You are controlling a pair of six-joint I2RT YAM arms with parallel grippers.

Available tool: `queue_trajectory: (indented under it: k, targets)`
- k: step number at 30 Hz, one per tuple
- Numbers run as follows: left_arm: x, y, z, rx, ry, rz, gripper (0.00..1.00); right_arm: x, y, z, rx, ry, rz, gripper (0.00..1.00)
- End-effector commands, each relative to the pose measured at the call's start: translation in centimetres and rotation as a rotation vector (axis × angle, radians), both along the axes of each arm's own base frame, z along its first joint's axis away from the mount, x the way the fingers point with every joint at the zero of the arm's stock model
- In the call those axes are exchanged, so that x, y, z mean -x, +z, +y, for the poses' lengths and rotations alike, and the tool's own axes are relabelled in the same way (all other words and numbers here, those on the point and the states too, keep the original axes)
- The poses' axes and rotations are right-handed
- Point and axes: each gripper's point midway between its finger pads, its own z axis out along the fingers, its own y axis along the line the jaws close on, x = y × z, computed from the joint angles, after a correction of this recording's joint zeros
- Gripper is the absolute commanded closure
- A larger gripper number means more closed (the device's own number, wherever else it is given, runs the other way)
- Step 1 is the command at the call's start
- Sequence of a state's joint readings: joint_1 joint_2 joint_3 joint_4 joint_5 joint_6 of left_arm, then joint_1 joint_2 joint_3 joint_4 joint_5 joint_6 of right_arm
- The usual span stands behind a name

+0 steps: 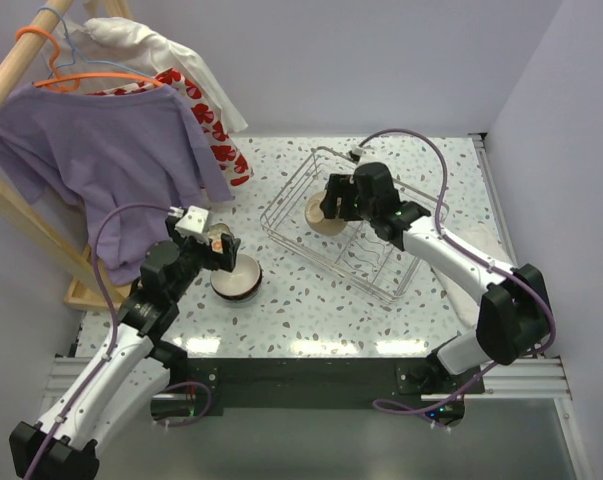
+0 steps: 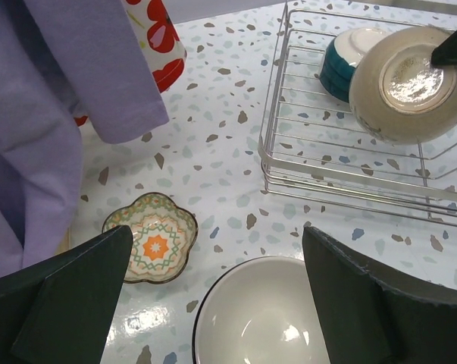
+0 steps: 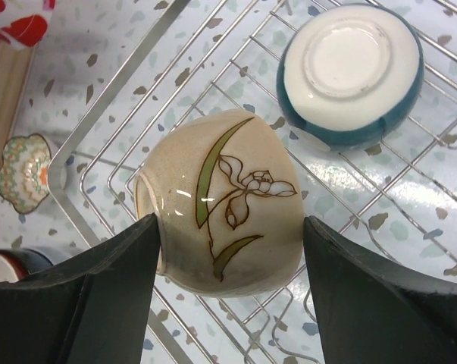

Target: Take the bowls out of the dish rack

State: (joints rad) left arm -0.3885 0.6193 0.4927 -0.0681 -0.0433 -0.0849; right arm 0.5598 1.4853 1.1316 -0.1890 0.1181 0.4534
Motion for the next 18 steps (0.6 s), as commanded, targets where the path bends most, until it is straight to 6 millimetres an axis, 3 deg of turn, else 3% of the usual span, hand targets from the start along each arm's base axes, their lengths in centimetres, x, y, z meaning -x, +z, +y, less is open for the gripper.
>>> queue_trajectory:
  k: [1, 6, 14, 18]
  targets:
    - [-0.3, 0.6, -0.8, 0.005, -0.040, -0.032, 0.00, -1.5, 5.8, 2.1, 0.023, 0.172, -0.183, 1.00]
    - [-0.3, 0.5, -0.9, 0.008, -0.043, -0.030, 0.00, -1.9, 5.5, 2.2, 0.083, 0.224, -0.205, 1.00]
    - [0.5, -0.2, -3.4, 0.017, -0.196, 0.011, 0.00, -1.5, 4.6, 2.9, 0.146, 0.343, -0.232, 1.00]
    - [0.5, 0.3, -4.9, 0.028, -0.274, 0.006, 0.00, -1.5, 4.5, 2.9, 0.186, 0.385, -0.256, 1.00]
